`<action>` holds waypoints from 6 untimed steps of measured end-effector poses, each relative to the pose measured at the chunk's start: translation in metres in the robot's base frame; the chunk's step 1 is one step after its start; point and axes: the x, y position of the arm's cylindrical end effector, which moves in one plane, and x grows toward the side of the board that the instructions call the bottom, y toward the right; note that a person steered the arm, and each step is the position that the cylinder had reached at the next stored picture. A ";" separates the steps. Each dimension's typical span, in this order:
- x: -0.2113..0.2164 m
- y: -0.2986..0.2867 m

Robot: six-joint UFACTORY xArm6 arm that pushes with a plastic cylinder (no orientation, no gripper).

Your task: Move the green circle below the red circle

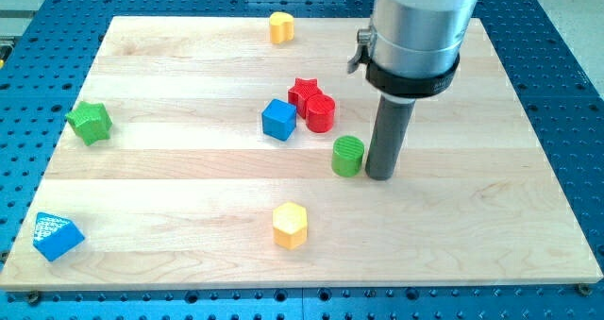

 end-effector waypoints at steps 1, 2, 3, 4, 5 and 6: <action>0.004 -0.014; 0.018 -0.018; 0.021 -0.047; 0.005 -0.069; 0.004 -0.061; 0.004 -0.158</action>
